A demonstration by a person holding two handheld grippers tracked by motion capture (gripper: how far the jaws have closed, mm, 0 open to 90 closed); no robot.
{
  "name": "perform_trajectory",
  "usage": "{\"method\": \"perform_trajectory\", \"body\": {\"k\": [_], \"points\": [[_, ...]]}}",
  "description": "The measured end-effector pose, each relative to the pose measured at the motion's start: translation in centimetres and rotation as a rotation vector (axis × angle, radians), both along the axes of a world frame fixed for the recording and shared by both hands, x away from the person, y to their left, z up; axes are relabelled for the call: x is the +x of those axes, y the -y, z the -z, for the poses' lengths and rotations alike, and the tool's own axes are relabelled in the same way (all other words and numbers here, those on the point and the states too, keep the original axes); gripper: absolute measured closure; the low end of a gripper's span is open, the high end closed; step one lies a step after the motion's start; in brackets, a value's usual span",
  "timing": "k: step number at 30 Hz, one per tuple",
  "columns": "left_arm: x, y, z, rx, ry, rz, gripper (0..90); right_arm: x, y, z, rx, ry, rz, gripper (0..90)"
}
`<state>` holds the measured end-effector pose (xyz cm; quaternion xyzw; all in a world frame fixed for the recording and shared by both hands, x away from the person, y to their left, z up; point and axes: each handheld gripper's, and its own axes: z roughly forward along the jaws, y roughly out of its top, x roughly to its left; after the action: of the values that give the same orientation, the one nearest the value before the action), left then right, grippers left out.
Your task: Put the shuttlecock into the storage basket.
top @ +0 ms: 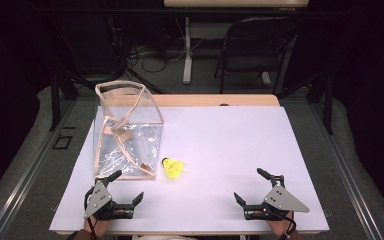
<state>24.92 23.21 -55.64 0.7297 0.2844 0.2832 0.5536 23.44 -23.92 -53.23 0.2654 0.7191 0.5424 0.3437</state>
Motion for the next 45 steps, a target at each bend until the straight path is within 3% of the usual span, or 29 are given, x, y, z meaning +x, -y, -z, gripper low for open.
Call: {"method": "perform_trajectory", "body": {"k": [5,17,20,36,45], "points": [[0.1,0.3,-0.1,0.011,-0.021,0.016,0.1,0.0,-0.2,0.0,-0.008,-0.001,-0.005,0.0],[1.0,1.3,-0.7,-0.007,-0.048,0.058,0.0,0.1,-0.3,0.0,-0.009,-0.014,-0.005,0.1],[1.2,1.5,-0.8,-0.007,-0.077,0.067,0.0,0.1,-0.2,0.0,-0.012,-0.016,-0.003,0.1],[2.3,3.0,-1.6,0.034,-0.145,0.067,0.0,0.3,-0.3,0.2,-0.013,-0.031,-0.003,0.1],[2.9,4.4,-2.1,0.076,-0.157,0.062,0.0,0.3,-0.2,0.1,-0.015,-0.031,0.001,0.1]]}}
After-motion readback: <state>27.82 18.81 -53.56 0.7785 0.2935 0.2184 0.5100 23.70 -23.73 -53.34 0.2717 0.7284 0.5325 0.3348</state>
